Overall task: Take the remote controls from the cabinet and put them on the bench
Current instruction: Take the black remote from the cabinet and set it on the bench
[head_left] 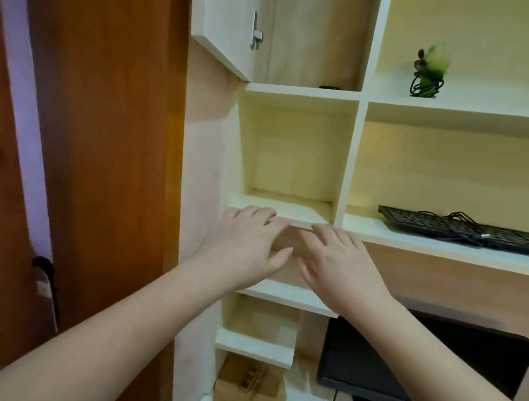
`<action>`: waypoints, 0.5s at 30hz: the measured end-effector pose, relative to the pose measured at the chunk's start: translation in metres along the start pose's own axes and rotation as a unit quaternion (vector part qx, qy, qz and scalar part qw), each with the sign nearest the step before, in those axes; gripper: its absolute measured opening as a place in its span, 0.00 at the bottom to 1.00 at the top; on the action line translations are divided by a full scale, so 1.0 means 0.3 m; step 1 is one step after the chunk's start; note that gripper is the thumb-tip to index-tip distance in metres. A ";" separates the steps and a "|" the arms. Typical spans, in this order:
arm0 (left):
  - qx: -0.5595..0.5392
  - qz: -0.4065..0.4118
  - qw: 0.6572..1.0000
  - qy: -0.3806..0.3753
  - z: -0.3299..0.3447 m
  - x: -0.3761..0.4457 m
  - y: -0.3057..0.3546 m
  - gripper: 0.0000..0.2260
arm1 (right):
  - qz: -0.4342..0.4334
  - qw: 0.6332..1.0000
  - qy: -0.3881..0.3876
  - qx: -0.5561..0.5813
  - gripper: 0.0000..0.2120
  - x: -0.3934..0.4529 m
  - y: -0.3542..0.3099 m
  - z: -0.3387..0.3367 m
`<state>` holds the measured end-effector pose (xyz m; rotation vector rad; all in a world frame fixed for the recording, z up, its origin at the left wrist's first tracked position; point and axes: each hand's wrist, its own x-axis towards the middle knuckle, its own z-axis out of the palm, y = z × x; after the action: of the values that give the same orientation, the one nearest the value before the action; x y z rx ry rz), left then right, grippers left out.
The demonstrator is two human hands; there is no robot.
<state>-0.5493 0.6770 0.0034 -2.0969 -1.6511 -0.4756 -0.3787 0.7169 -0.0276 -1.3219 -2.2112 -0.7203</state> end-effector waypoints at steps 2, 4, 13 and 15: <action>0.017 0.001 1.000 0.012 -0.013 0.062 0.002 0.24 | 0.007 1.000 0.015 0.001 0.20 0.048 0.045 -0.008; 0.028 -0.001 0.999 0.027 -0.028 0.121 0.003 0.24 | 0.006 1.000 0.020 0.001 0.21 0.098 0.092 -0.022; 0.063 -0.013 0.994 0.089 -0.160 0.388 0.016 0.22 | -0.037 0.997 0.067 0.004 0.23 0.305 0.274 -0.125; 0.063 -0.017 0.992 0.110 -0.191 0.444 0.015 0.21 | -0.046 0.996 0.078 0.012 0.23 0.347 0.297 -0.144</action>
<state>-0.5141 0.7560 0.1200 -1.8554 -1.5499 -0.5760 -0.3387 0.7926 0.0878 -1.1181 -2.1609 -0.7993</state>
